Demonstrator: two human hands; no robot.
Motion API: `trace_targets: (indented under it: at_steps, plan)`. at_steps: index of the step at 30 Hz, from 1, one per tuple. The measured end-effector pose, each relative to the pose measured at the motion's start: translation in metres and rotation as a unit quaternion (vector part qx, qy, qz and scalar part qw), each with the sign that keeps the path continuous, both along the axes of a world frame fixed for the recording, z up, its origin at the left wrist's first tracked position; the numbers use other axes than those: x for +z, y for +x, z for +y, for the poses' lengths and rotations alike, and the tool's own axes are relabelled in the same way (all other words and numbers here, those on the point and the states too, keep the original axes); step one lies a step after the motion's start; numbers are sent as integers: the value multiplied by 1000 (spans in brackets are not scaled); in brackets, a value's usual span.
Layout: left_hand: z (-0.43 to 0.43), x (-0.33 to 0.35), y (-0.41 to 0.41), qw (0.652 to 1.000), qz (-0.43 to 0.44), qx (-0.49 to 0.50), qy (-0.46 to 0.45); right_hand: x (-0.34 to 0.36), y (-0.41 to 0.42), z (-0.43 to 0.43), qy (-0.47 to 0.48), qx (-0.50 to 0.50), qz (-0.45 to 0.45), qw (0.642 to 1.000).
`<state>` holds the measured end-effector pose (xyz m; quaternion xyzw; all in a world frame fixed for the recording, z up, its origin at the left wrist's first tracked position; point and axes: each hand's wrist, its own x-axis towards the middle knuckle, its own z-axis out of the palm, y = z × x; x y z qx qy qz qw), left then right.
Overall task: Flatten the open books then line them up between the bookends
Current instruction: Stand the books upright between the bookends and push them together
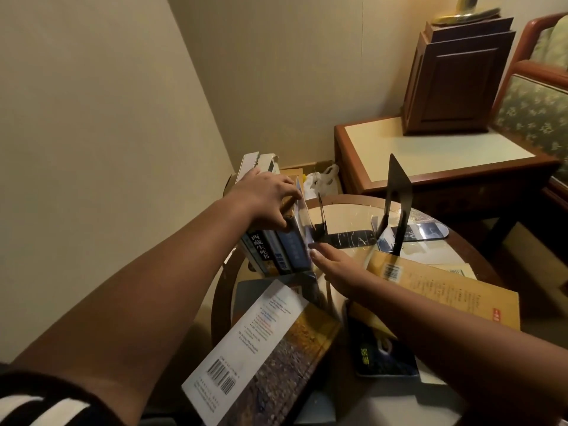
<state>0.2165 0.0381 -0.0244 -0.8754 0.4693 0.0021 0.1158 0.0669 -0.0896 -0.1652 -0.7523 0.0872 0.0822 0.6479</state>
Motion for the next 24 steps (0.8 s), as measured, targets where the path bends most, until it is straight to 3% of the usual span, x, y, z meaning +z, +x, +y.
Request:
trace_targets:
  at_steps: [9,15,24]
  plan:
    - [-1,3,-12,1000,-1,26,-2,21,-76,6,-120,138,45,982]
    - [-2,5,-16,999,-5,33,-5,27,-94,17,-172,140,48,974]
    - [-1,4,-15,999,-12,34,-4,33,-105,-14,-23,103,109,988]
